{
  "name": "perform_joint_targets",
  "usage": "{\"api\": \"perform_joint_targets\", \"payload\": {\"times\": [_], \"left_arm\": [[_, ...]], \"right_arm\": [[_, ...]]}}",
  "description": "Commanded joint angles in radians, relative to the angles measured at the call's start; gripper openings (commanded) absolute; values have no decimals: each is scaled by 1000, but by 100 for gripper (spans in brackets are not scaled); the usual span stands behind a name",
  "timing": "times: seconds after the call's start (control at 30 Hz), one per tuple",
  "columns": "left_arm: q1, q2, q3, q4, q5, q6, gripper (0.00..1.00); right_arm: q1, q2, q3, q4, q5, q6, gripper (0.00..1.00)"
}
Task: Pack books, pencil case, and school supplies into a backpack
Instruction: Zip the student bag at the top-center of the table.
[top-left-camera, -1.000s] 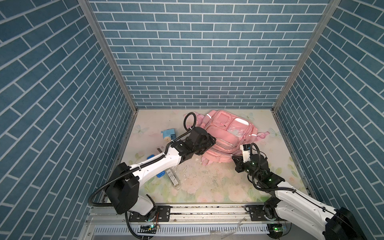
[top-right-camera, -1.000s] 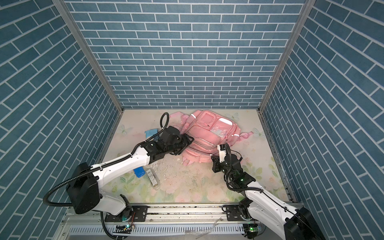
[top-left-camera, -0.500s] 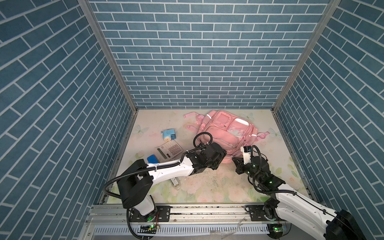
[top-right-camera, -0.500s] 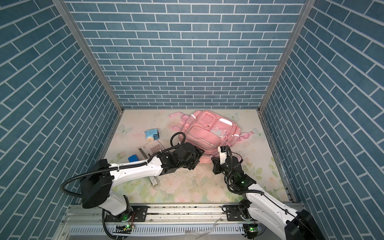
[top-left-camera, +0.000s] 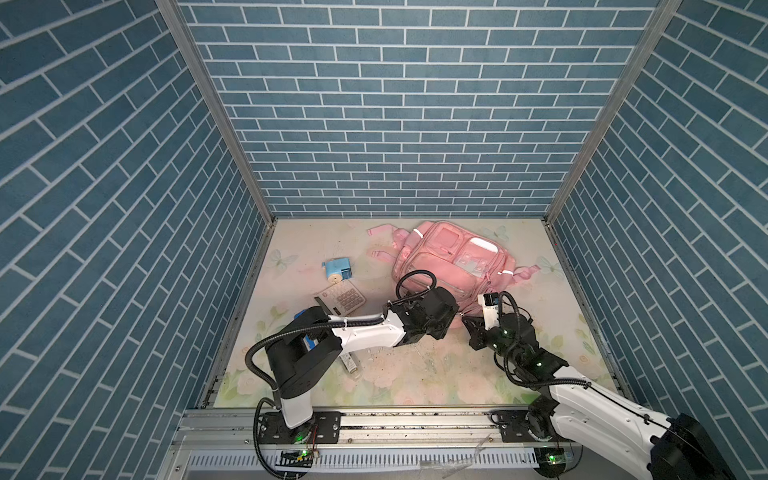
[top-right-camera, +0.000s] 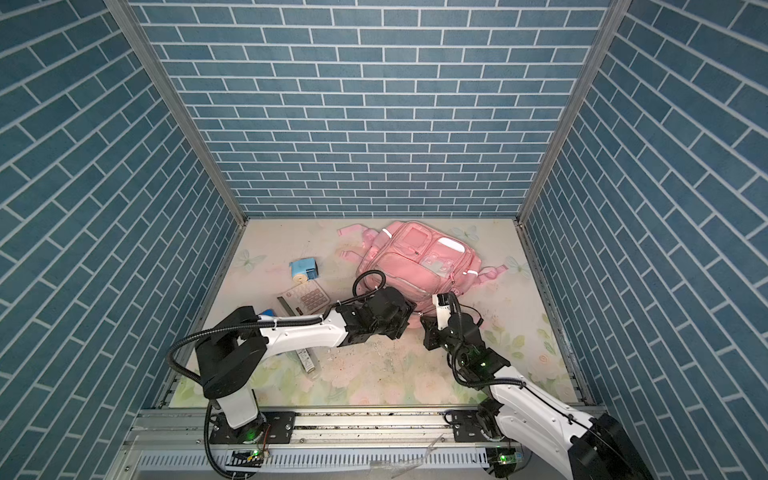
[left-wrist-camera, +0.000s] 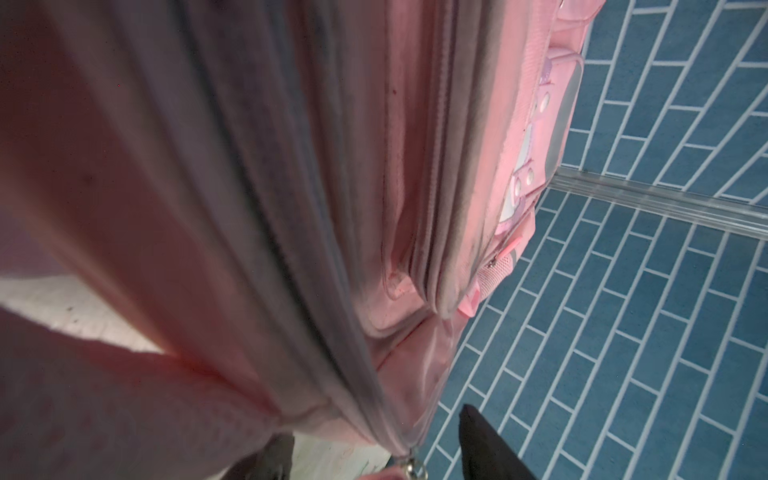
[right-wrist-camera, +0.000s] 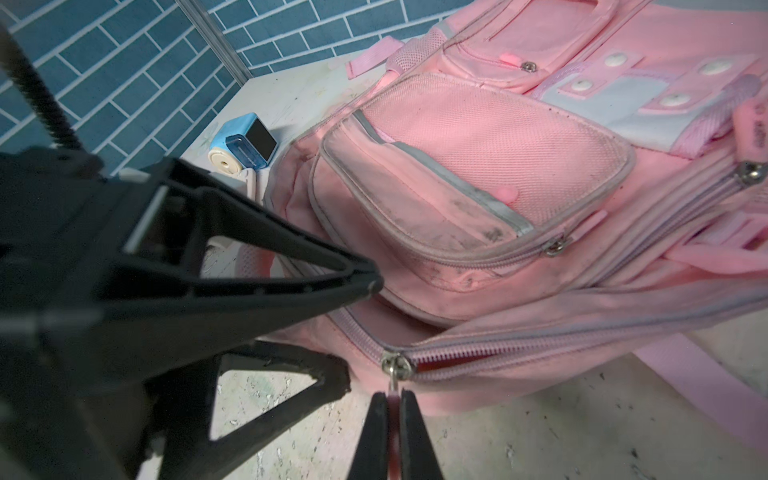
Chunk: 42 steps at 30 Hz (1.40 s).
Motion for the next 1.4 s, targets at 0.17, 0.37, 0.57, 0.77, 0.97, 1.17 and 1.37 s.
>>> {"api": "perform_joint_targets", "payload": {"times": [0.17, 0.37, 0.57, 0.77, 0.97, 1.17, 1.37], "left_arm": [[36, 21, 23, -44, 0, 34, 24], [48, -30, -27, -29, -12, 36, 0], [65, -127, -113, -23, -20, 47, 0], [72, -211, -193, 23, -14, 45, 0], [77, -280, -248, 68, -18, 59, 0], [82, -303, -278, 122, 8, 61, 0], [82, -319, -281, 142, 16, 66, 0]], "right_arm": [[42, 17, 28, 43, 52, -42, 0], [42, 15, 31, 34, 84, -45, 0], [41, -37, 38, -81, 319, 11, 0], [-6, -31, 74, -207, 437, 60, 0], [-146, 2, 81, -185, 384, 89, 0], [-294, 93, 117, -129, 275, 76, 0], [-364, 180, 165, -95, 222, 23, 0]]}}
